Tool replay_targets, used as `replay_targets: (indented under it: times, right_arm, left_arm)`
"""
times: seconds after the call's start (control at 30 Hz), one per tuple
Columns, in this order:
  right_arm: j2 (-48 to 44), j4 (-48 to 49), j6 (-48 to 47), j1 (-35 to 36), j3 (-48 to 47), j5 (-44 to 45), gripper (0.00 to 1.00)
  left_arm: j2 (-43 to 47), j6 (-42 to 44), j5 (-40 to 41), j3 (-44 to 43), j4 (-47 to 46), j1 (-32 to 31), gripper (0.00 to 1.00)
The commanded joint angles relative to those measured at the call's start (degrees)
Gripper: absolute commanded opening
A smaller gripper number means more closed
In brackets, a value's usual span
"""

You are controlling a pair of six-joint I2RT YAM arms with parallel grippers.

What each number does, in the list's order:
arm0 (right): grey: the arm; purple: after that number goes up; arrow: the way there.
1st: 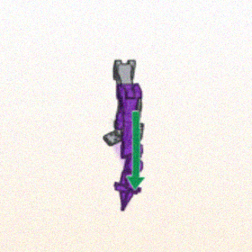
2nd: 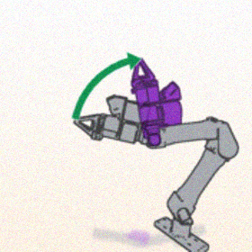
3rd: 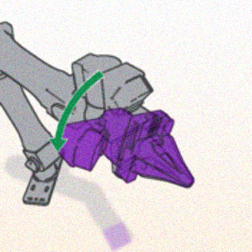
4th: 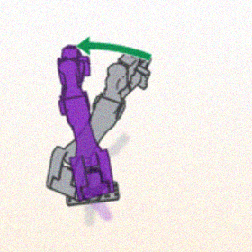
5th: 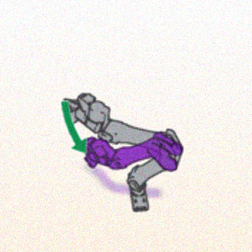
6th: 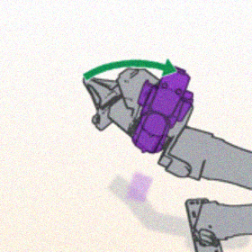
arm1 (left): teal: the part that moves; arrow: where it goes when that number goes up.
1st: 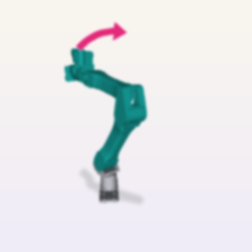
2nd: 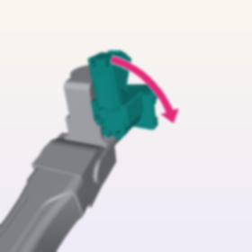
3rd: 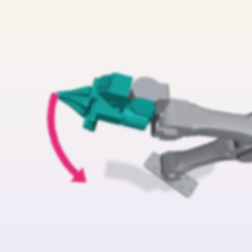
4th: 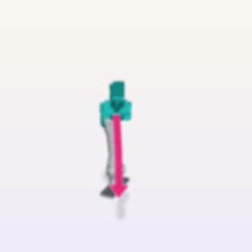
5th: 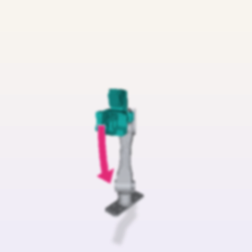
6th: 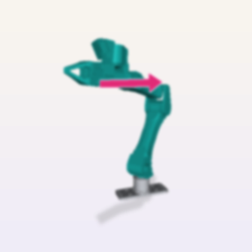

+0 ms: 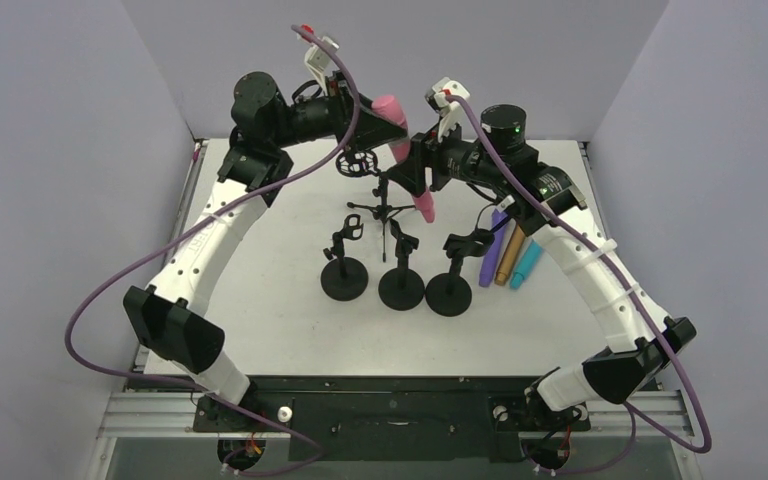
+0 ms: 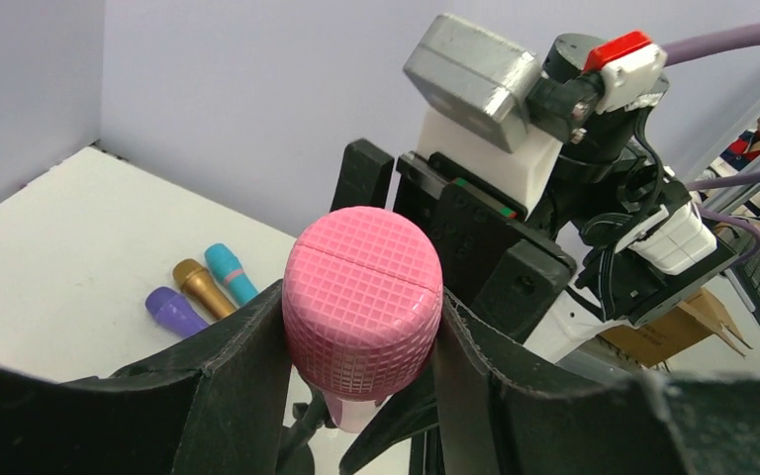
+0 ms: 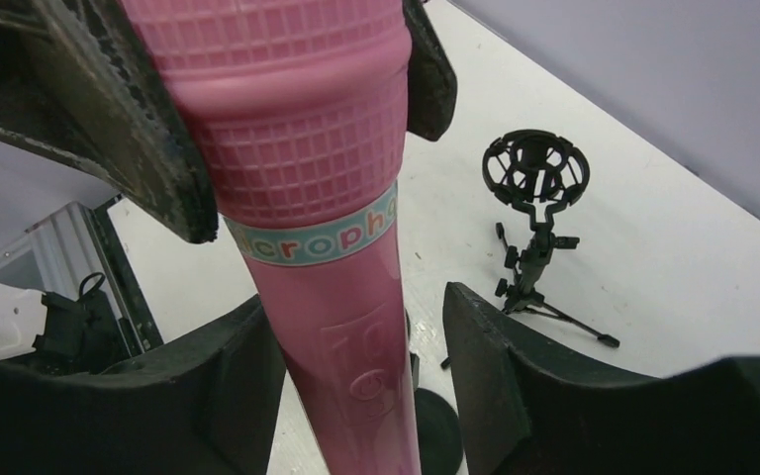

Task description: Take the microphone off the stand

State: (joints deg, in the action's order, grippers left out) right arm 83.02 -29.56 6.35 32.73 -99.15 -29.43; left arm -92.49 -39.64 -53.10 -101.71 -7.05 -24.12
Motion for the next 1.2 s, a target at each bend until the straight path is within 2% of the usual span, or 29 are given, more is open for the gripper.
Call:
replay_targets:
  times: [0.0, 0.17, 0.33, 0.43, 0.5, 0.53, 0.57, 0.6, 0.63, 0.7, 0.73, 1.0, 1.17]
  right_arm:
    - [-1.82, 0.48, 1.03, 0.4, 0.77, -1.19, 0.48]
    - [-2.76, 0.08, 0.91, 0.4, 1.87, 0.1, 0.36]
    - [-3.84, -0.22, 1.2, 0.4, 2.03, 1.89, 0.0]
    - [-4.68, 0.62, 1.74, 0.4, 2.89, 3.57, 0.0]
    - [-5.24, 0.89, 2.15, 0.4, 3.7, 4.48, 0.0]
    - [-5.35, 0.86, 2.3, 0.4, 3.75, 4.91, 0.0]
    - [-5.38, 0.68, 2.58, 0.4, 3.67, 5.48, 0.0]
    - [-5.41, 0.41, 2.73, 0.4, 3.51, 5.68, 0.0]
    - [-5.41, 0.35, 3.22, 0.4, 3.39, 6.16, 0.0]
    - [-5.65, 0.38, 3.72, 0.4, 3.17, 6.49, 0.0]
    - [-5.91, 0.45, 3.92, 0.4, 3.13, 6.62, 0.0]
    - [-8.86, -1.7, 5.31, -0.19, 2.42, 13.78, 0.0]
    - [-11.11, -2.69, 6.42, -0.86, 3.61, 16.42, 0.0]
  left_arm:
    - [-0.93, -3.73, -0.25, -3.83, -6.99, -0.53, 0.0]
    - [-1.62, -6.54, -0.19, -3.8, -10.25, -1.19, 0.0]
    - [-1.63, -6.86, -0.01, -3.69, -10.78, -1.61, 0.0]
    - [-1.52, -7.19, 0.73, -3.3, -11.1, -1.63, 0.02]
    - [-1.27, -7.47, 1.23, -2.69, -11.58, -1.63, 0.11]
    - [-1.19, -7.58, 1.41, -2.52, -11.62, -1.63, 0.22]
    - [-1.09, -7.61, 1.66, -2.24, -11.75, -1.63, 0.28]
    - [-1.02, -7.6, 1.81, -2.21, -11.71, -1.63, 0.48]
    - [-0.85, -7.49, 2.35, -2.05, -11.59, -1.63, 0.58]
    - [-0.65, -6.6, 1.9, -2.49, -11.05, -1.83, 0.93]
    - [-0.53, -5.52, 1.81, -2.73, -9.89, -2.17, 0.99]
    - [2.39, 4.45, 7.5, -4.46, 2.94, -2.45, 0.96]
    - [6.68, 9.22, 13.73, -2.7, 6.79, -1.88, 0.96]
